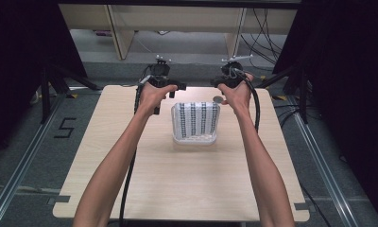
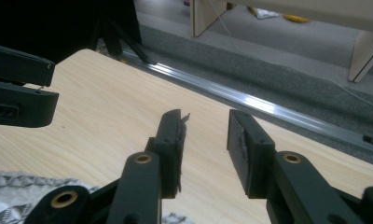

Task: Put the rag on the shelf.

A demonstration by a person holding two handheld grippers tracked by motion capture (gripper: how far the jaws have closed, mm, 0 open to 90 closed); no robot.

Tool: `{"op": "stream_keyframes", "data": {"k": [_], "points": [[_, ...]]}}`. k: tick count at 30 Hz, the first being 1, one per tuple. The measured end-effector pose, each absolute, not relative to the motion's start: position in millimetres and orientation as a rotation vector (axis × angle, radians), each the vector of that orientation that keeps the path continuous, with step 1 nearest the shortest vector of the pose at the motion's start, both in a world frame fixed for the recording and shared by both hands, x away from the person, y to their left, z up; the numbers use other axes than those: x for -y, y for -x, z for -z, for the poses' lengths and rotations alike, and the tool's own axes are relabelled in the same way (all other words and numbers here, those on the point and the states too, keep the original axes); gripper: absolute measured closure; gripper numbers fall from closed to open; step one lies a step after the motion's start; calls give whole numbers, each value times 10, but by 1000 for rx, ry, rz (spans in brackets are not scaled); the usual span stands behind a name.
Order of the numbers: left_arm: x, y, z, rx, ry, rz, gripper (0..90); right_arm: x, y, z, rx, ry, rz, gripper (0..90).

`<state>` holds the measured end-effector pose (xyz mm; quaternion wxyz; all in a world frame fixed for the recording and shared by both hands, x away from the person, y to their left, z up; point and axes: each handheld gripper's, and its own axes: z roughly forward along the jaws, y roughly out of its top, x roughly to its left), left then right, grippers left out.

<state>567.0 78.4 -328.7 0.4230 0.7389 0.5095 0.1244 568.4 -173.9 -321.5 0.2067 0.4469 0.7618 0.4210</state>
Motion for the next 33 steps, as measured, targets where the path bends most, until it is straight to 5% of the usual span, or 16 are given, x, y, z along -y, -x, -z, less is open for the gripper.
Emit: {"op": "stream_keyframes", "data": {"k": [9, 33], "points": [[-911, -5521, 3215, -1261, -1841, -299, 285, 1763, -5511, 3128, -2126, -1204, -1205, 576], [-1103, -5193, 3198, -1219, -1830, -309, 278, 1918, -5211, 3141, -2170, -1159, -1268, 542]]}}
